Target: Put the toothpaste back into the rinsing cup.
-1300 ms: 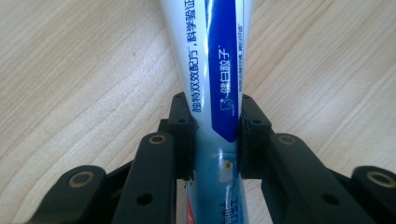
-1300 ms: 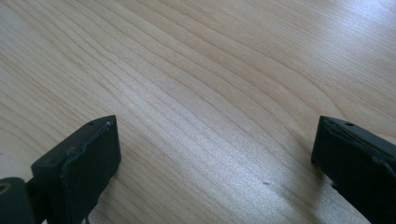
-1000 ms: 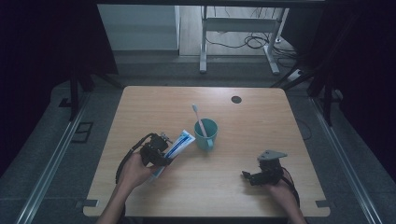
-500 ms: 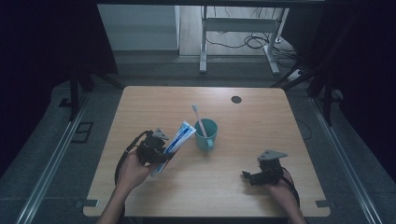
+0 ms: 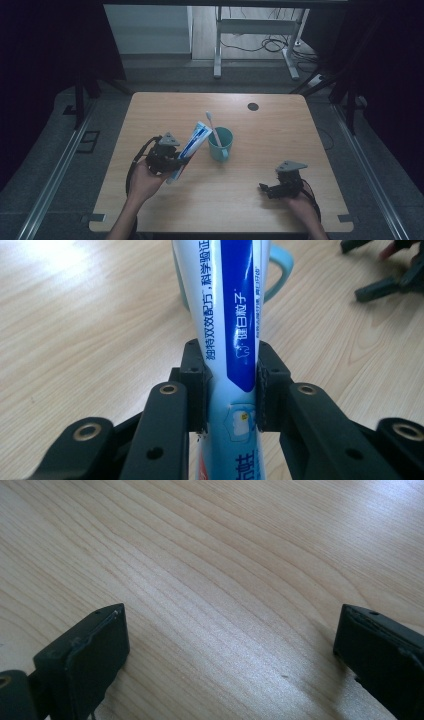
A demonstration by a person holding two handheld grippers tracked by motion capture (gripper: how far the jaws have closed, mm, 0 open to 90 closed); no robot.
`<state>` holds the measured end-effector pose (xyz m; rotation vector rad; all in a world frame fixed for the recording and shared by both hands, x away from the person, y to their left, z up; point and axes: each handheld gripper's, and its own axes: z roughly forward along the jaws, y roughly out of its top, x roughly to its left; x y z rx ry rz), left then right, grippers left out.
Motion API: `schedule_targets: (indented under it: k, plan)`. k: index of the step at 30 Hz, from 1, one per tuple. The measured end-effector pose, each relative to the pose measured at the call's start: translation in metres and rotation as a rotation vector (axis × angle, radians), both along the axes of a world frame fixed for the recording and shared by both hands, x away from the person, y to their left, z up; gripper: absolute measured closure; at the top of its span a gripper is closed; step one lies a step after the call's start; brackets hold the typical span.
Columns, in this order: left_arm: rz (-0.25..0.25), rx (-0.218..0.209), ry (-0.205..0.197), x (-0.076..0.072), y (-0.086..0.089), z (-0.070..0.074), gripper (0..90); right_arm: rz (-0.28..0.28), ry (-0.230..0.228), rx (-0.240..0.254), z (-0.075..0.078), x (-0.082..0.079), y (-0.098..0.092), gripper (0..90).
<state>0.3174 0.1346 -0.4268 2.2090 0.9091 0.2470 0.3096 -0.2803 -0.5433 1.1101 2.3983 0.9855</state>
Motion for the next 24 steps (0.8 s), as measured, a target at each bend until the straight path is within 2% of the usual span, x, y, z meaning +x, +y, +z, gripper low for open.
schedule_targets:
  k: [15, 24]
  plan:
    - [0.017, -0.107, -0.067, 0.004, -0.009, 0.015, 71.4, -0.001, 0.000, 0.000, 0.000, 0.000, 0.000, 1.0]
    - [0.025, -0.142, -0.114, 0.011, -0.023, 0.021, 71.4, 0.001, 0.001, -0.001, 0.000, 0.000, 0.000, 1.0]
